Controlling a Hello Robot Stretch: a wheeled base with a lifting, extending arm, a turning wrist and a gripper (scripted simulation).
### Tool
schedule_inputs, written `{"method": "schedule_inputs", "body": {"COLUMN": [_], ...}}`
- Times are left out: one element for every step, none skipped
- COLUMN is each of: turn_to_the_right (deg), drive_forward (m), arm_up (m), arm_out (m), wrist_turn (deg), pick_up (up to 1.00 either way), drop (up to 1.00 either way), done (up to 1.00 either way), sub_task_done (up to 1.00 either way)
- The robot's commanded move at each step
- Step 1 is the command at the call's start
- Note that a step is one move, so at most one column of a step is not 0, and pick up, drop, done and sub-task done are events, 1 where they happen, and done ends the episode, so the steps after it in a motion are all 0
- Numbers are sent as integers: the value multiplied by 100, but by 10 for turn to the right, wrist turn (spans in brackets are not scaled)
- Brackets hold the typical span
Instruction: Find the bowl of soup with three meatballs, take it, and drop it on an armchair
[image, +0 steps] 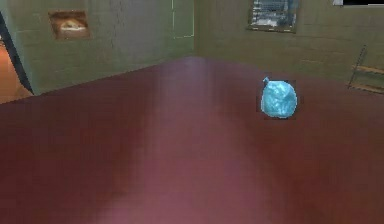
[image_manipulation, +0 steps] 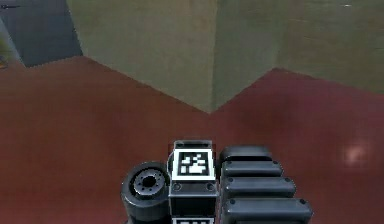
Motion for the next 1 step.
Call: {"method": "schedule_inputs", "body": {"turn_to_the_right": [-330], "drive_forward": [0], "arm_up": [0], "arm_out": [0], "wrist_turn": [0], "pick_up": [0], "drop": [0], "done": [0], "sub_task_done": [0]}}
